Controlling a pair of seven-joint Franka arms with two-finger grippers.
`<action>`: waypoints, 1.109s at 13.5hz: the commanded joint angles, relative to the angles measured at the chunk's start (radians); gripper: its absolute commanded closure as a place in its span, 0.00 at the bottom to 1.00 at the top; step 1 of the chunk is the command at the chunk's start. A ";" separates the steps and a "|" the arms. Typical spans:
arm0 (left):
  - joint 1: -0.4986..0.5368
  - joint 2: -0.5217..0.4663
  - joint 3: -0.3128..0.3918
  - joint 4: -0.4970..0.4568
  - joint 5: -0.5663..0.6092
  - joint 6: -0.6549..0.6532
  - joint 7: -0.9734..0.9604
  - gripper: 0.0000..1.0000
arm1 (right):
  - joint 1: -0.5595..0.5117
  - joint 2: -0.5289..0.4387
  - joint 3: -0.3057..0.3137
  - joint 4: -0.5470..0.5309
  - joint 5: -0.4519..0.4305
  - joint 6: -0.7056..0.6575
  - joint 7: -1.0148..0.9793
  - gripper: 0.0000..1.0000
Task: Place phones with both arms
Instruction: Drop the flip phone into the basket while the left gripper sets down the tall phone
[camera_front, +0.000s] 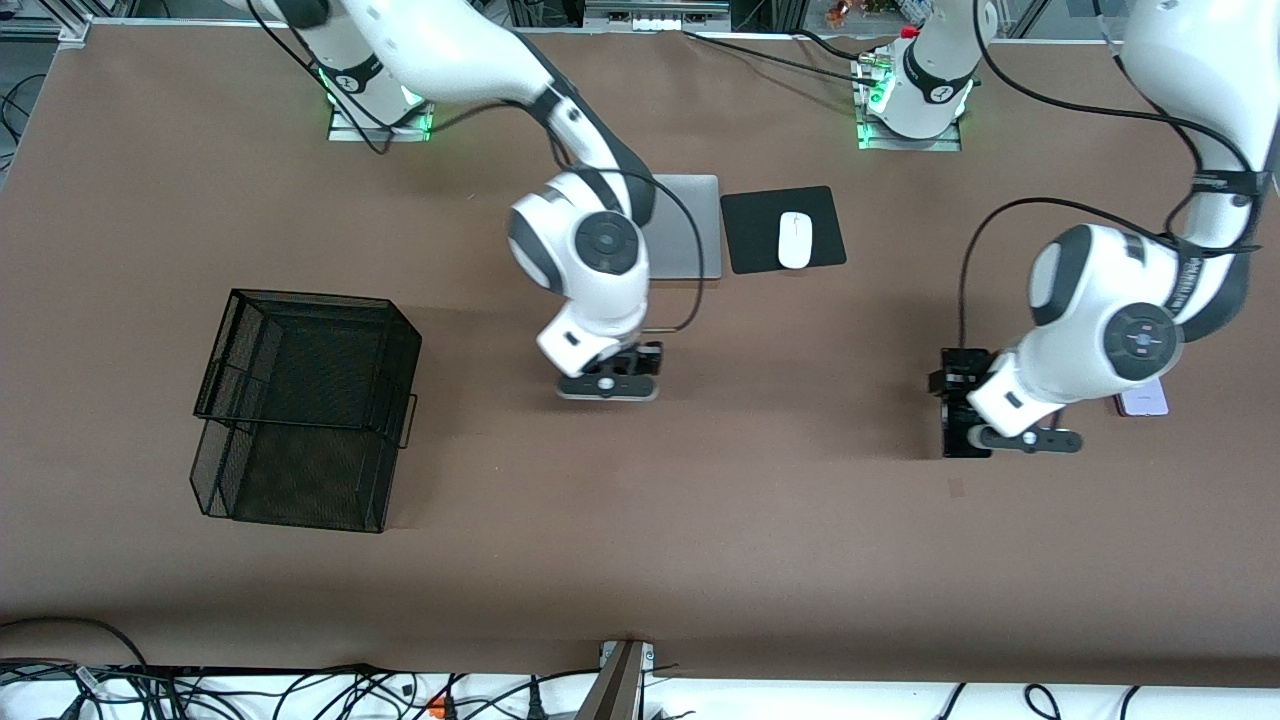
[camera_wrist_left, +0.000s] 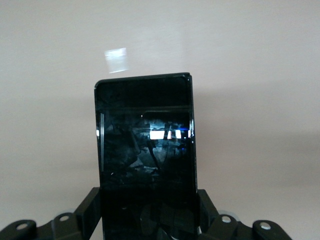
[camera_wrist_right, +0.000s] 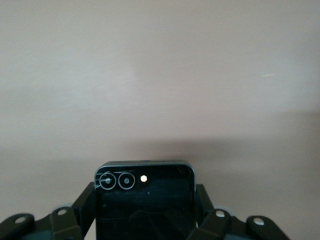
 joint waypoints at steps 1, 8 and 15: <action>-0.129 0.031 0.006 0.045 -0.067 -0.027 -0.096 0.69 | -0.091 -0.158 -0.022 -0.077 0.011 -0.157 -0.132 1.00; -0.519 0.285 0.015 0.191 -0.111 0.302 -0.481 0.71 | -0.207 -0.473 -0.271 -0.568 0.044 -0.001 -0.481 1.00; -0.595 0.295 0.018 0.164 -0.109 0.429 -0.659 0.00 | -0.322 -0.345 -0.356 -0.636 0.173 0.116 -0.629 1.00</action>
